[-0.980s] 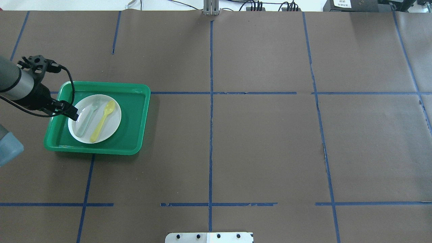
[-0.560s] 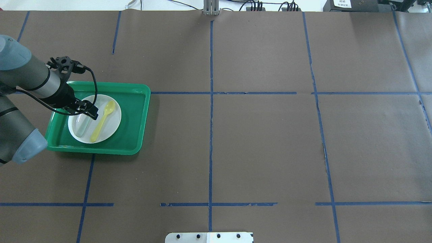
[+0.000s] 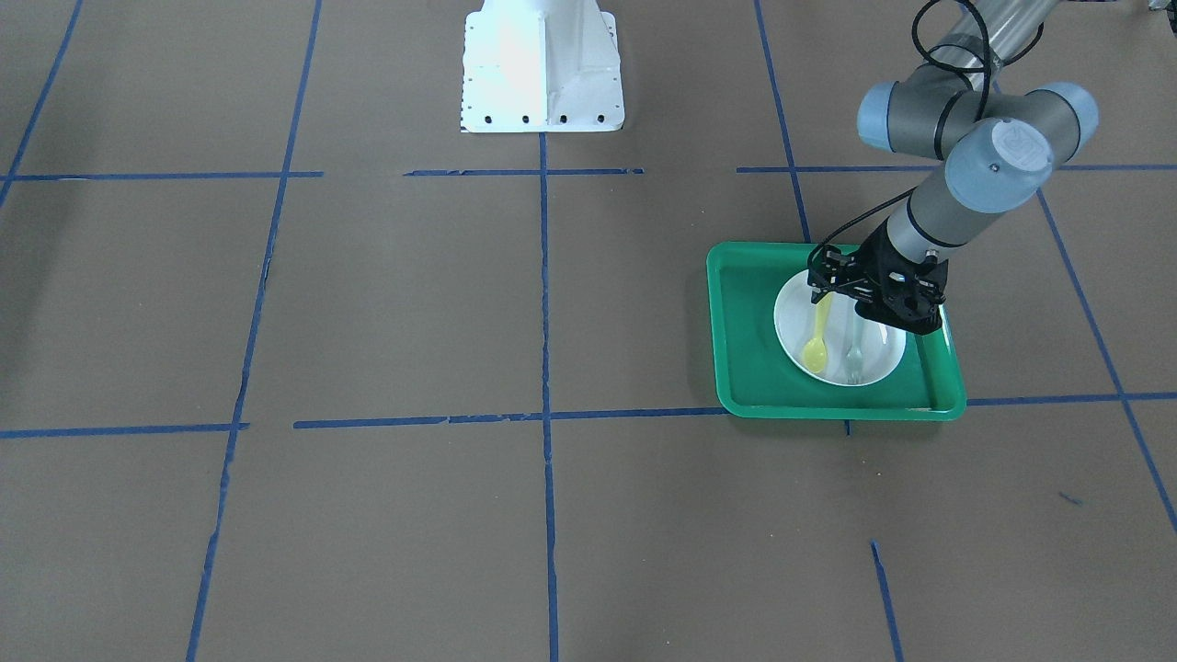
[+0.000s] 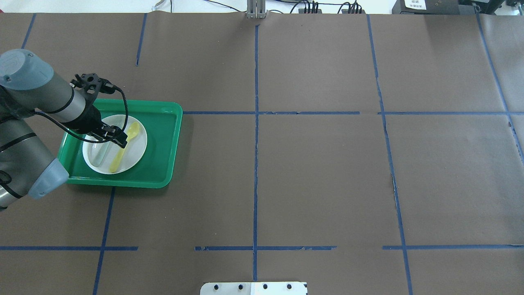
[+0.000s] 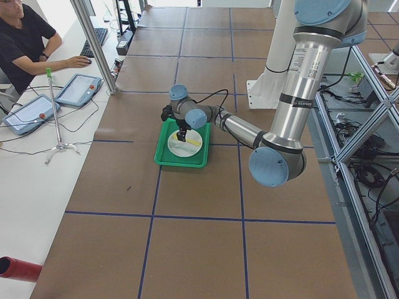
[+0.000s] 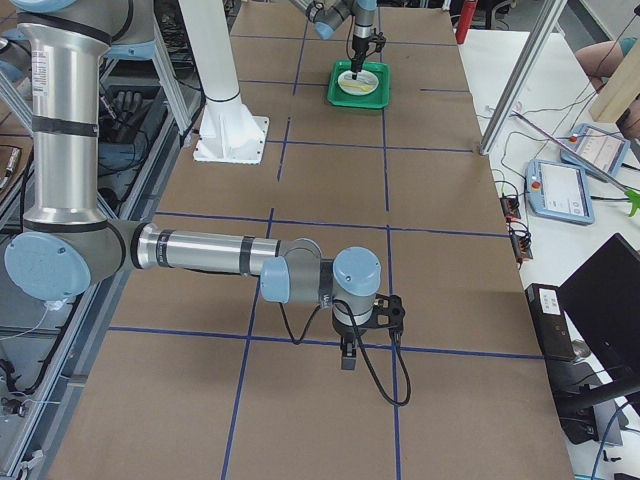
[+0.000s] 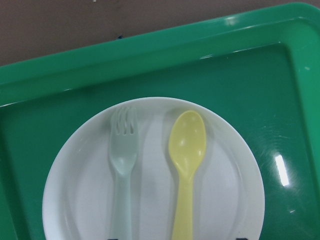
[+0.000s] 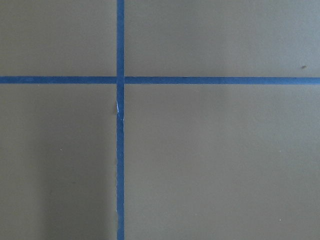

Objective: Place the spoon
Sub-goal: 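Move the left gripper down over the yellow spoon on the white plate, then close the left gripper on the yellow spoon's handle and lift it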

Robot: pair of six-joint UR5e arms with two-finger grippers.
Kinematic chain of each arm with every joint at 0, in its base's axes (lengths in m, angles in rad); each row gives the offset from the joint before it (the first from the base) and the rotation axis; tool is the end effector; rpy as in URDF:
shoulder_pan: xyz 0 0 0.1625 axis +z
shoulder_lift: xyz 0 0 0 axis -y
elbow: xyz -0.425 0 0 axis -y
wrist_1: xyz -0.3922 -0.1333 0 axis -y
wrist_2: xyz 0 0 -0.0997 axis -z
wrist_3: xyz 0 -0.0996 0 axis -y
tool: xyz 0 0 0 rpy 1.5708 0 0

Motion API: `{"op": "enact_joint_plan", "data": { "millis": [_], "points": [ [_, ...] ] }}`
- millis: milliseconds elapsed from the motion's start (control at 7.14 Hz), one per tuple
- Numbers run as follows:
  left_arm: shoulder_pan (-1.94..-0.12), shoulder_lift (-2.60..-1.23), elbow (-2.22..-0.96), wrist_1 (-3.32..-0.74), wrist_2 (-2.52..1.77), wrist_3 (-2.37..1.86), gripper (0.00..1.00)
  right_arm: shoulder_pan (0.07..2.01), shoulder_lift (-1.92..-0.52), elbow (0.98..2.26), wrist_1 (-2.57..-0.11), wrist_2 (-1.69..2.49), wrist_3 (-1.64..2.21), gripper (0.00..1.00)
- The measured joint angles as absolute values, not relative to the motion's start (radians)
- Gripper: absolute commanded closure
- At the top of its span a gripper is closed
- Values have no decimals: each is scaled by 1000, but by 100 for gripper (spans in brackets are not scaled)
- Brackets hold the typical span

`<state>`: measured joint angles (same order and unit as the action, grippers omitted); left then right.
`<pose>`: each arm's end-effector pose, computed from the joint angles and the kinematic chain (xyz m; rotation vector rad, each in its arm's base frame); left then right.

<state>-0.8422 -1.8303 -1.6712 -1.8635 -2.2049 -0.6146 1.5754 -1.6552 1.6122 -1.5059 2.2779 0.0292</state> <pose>0.3468 -0.5002 0.4383 0.1134 0.8728 0.3134 0.0707 -0.4570 0.6764 0.0123 -0.7073 0.0246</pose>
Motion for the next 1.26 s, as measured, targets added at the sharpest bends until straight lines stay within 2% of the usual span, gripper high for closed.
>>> {"op": "enact_joint_plan", "data": {
  "millis": [700, 980, 1260],
  "points": [
    [-812, -1874, -1600, -1871, -2178, -615, 26, 1575, -1655, 1612, -1506, 2278, 29, 0],
    [-802, -1879, -1591, -1871, -2177, -616, 31, 1575, -1655, 1612, -1505, 2278, 29, 0],
    [-798, -1881, -1587, -1871, -2177, -617, 42, 1575, -1655, 1612, -1506, 2278, 29, 0]
  ]
}}
